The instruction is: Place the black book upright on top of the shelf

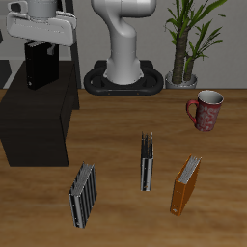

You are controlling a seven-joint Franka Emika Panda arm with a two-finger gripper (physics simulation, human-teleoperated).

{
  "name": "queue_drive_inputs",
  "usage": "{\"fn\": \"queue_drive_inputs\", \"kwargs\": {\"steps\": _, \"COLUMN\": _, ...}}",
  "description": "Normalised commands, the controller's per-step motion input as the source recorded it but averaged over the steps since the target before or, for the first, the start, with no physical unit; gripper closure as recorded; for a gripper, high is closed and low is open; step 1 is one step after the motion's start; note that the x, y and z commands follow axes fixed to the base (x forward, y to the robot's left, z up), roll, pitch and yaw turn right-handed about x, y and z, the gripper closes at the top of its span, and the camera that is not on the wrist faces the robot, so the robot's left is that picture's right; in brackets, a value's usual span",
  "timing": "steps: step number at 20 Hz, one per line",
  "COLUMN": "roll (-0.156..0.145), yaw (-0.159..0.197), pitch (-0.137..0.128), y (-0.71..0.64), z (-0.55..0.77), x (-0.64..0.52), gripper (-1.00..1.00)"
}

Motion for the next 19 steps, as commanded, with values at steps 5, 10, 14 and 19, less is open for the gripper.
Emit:
{"fn": "queue_drive_inputs", "kwargs": {"steps": 5, "roll": -0.036, "yaw": -0.055, "pitch": 0.064, "y": -0.09, "z": -0.3, "x": 0.09, "gripper": -1.0}}
{"fn": "queue_drive_inputs", "kwargs": {"steps": 10, "roll": -0.008, "yaw": -0.038, "pitch": 0.007, "y": 0.04, "z": -0.02, "x": -0.01, "gripper": -1.0}}
{"fn": "queue_drive_inputs", "kwargs": {"steps": 14, "roll": -0.003, "yaw": 0.013, "pitch": -0.024, "y": 0.07, "z": 0.1, "x": -0.06, "gripper": -1.0}}
{"fn": "queue_drive_inputs", "kwargs": {"steps": 19, "roll": 0.014, "yaw": 0.03, "pitch": -0.031, "y": 0.25, "z": 0.17, "x": -0.12, "gripper": -1.0}}
